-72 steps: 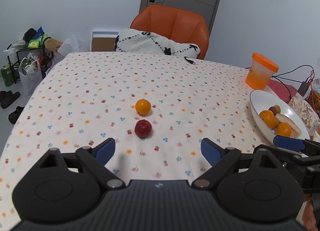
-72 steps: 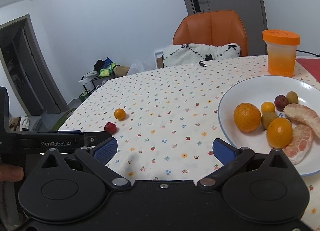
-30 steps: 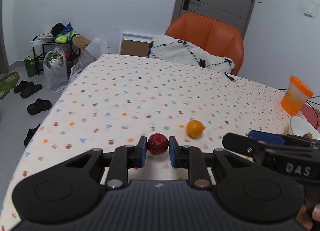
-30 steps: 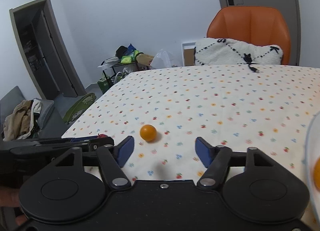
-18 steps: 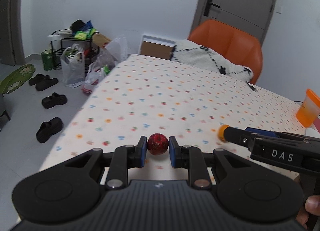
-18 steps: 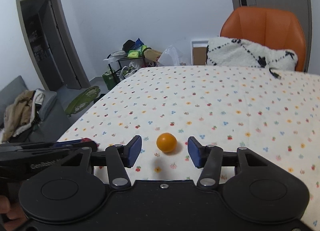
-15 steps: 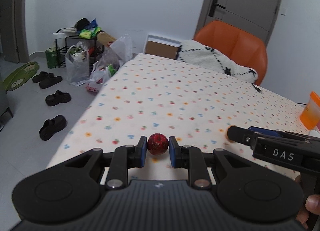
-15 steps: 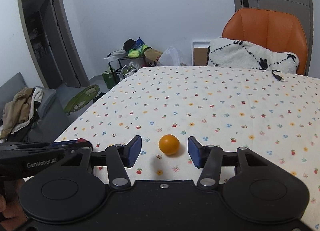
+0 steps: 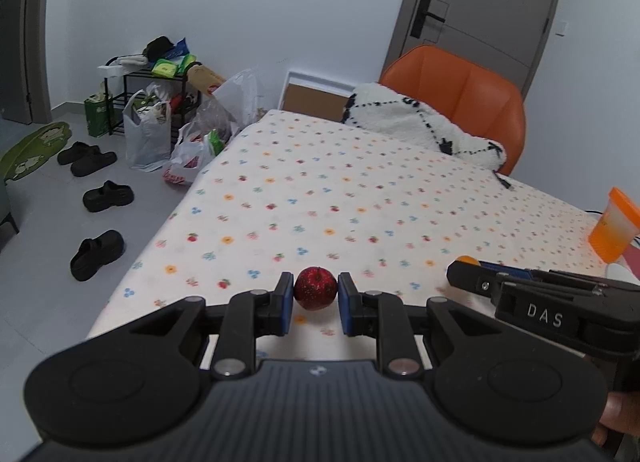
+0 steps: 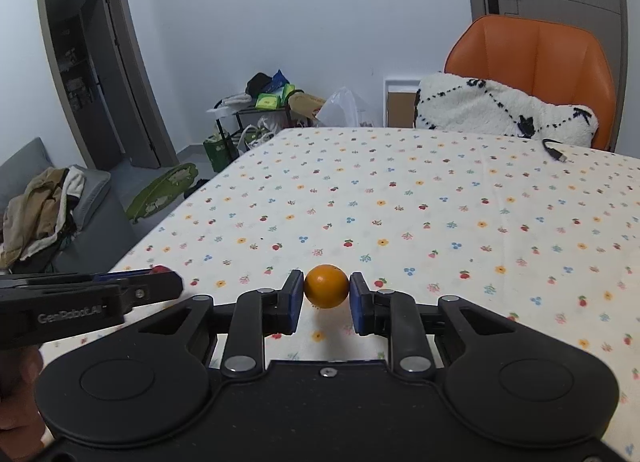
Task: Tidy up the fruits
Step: 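Grasp the red plum with the left gripper while the right gripper grasps the small tangerine, then carry the plum and tangerine onto the white plate and open both grippers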
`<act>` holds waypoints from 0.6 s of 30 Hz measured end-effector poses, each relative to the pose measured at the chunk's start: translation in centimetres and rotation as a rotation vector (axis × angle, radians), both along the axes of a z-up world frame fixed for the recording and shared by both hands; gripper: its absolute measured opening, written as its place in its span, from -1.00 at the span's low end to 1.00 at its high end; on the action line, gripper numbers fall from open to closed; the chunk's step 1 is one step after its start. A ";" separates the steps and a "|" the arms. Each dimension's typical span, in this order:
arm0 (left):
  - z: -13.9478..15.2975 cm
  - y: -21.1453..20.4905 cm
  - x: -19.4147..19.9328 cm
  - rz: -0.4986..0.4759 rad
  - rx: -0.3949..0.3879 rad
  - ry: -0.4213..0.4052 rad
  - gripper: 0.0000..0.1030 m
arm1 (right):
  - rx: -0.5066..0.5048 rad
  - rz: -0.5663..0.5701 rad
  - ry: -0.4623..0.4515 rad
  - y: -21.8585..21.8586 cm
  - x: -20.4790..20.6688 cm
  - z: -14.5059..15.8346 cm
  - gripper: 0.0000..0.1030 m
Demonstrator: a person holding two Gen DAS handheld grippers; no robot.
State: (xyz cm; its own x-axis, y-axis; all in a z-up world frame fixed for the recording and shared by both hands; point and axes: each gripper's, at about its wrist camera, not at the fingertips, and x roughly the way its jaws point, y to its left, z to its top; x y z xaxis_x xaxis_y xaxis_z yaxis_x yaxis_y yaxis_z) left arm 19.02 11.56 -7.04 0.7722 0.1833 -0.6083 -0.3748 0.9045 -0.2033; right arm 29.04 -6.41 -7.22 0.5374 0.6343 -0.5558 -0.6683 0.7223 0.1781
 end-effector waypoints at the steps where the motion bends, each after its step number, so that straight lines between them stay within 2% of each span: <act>1: 0.2 -0.3 0.0 -0.007 0.001 -0.005 -0.58 | 0.005 -0.003 -0.002 -0.4 -0.3 0.2 -0.55; 18: 2.6 -5.8 -0.1 -0.154 0.004 -0.070 -0.58 | 0.071 -0.121 -0.039 -7.1 -3.4 2.7 -0.55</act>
